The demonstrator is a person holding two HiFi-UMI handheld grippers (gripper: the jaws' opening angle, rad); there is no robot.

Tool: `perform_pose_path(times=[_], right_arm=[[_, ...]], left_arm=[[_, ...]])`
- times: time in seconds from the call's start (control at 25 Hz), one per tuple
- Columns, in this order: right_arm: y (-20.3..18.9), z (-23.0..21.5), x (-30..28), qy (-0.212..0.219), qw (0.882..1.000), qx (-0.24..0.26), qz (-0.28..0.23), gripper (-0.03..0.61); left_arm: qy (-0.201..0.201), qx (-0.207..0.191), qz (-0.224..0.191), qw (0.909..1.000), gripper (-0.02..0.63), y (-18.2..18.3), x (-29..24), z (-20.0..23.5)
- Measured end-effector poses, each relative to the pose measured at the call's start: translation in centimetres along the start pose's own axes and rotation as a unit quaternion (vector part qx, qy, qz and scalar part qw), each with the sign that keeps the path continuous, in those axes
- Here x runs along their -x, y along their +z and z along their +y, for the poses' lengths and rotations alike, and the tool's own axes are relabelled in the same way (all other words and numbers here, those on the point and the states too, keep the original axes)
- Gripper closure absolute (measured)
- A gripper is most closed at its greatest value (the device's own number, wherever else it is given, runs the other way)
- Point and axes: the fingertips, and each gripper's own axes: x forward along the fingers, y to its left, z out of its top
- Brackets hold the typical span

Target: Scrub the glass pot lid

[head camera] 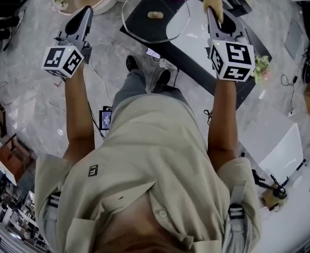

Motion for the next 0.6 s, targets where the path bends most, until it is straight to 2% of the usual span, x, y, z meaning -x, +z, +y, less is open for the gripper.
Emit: perform_pose_path(times=[0.16, 0.36, 0.6], right_arm=[[4.1, 1.3, 2.2, 0.025, 0.998, 0.018, -0.051, 0.528], [8.0, 2.9, 5.5, 0.035, 0.994, 0.047, -0.089, 0.532], [10.0, 5.3, 7.4, 0.067, 0.989, 0.063, -0.118, 0.532]], left_arm=[[-0.008, -0.071, -0.027, 0.997, 0.6, 5.0, 2.3, -2.6], [-0.022, -0.155, -0.051, 0.9863, 0.6, 9.5, 4.0, -5.0], [-0.008, -0.185, -0.058, 0.981, 0.6, 11.4, 7.2, -6.1]])
